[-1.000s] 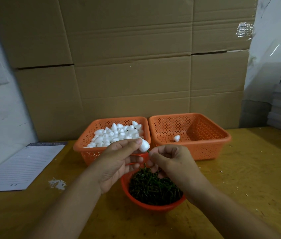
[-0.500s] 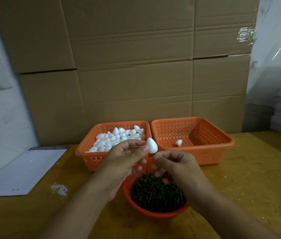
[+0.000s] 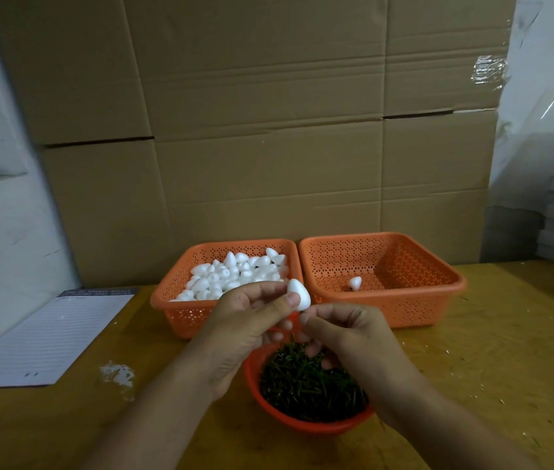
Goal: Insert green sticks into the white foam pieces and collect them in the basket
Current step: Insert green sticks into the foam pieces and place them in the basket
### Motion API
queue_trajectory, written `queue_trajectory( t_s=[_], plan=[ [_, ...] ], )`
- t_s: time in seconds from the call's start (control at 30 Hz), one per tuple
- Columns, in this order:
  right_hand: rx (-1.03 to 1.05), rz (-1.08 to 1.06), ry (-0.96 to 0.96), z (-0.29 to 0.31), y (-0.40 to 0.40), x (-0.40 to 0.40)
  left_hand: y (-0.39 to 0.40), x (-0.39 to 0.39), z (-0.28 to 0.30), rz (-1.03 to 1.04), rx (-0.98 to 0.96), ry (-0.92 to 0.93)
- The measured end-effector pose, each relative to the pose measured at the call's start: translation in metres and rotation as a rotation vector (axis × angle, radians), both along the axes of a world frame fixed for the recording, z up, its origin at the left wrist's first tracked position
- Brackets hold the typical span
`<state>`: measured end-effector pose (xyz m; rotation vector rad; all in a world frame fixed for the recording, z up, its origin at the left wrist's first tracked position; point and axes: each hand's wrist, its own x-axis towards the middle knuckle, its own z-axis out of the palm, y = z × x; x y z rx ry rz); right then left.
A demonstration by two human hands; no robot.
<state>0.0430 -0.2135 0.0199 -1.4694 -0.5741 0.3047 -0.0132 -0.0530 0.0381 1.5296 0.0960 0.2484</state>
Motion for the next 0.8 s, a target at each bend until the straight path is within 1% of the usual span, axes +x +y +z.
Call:
queue_trajectory(
  t_s=[0.3,0.6,0.8],
  plan=[
    [-0.013,0.027,-0.003,0.0014,-0.0026,0.0013,0.0025,0.0008,-0.0002,-0.053,-0.004,0.017],
    [0.005,-0.052,0.022,0.0012,-0.0009,0.0016,0.0011,0.0002,-0.0002,-0.036,-0.019,-0.006],
    [-0.021,-0.048,0.007,0.0011,-0.0007,0.0001,0.0009,0.0016,-0.0028,0.012,0.056,0.002]
  ],
)
